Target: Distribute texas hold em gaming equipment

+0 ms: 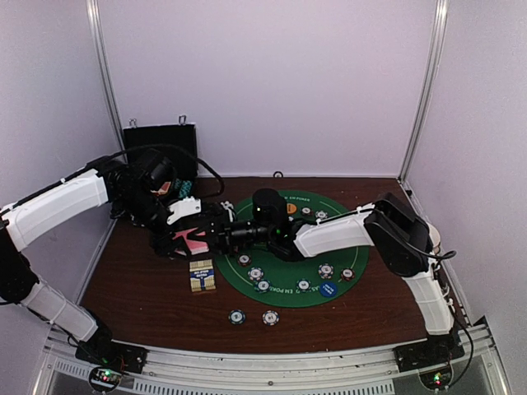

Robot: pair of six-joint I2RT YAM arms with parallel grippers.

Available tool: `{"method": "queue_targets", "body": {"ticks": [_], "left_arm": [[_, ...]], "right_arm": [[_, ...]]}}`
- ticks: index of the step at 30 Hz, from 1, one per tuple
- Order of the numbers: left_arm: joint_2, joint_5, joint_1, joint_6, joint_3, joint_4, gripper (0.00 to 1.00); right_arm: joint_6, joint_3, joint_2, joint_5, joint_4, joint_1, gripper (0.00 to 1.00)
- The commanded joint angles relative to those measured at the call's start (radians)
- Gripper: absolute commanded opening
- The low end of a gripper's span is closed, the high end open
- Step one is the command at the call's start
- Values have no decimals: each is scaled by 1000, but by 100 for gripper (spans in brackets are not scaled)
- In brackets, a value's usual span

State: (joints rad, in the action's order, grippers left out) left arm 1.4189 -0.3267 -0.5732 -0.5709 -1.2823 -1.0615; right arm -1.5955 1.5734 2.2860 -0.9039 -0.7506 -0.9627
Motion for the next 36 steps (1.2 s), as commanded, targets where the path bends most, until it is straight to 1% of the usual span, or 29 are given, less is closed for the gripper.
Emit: {"method": "queue_targets", "body": {"ticks": [1,7,8,9,10,11,13,16,18,19,21,25,30,36], "left_arm": [[-7,-38,10,-18,-17,35,64],[-5,-49,10,-29,-17,35,43],[-5,-49,10,-33,-18,35,37],[-7,-46,10,-35,-18,35,28],[-7,-41,10,-35,-19,35,22],[-7,-39,10,-36,-21,35,17],[-6,-35,10,-34,-23,35,15],[-6,-38,10,-32,-23,35,13],[-9,-41,10,-33,-23,35,4],[-8,-40,10,-34,-23,35,0],[-9,-42,10,-34,-21,35,0],[-13,-45,11,-36,-14,35,0],[-9,-41,10,-39,-15,35,0],[-12,-44,10,-37,-23,35,0]], "right_arm": [[18,-8,-63,2,-32,-1,0],[43,-5,-67,5,7,0,0],[50,-7,-67,5,17,0,0],[60,-7,-70,6,31,0,0],[68,-8,-71,8,45,0,0],[79,-7,-73,8,65,0,0],[110,1,-77,9,113,-1,0],[179,13,-90,17,212,1,18],[211,16,-99,27,258,1,32],[221,17,-103,31,273,2,37],[236,19,-109,37,293,3,44],[254,33,-115,39,323,4,52],[270,58,-123,33,359,4,55],[330,92,-130,28,476,2,55]]}}
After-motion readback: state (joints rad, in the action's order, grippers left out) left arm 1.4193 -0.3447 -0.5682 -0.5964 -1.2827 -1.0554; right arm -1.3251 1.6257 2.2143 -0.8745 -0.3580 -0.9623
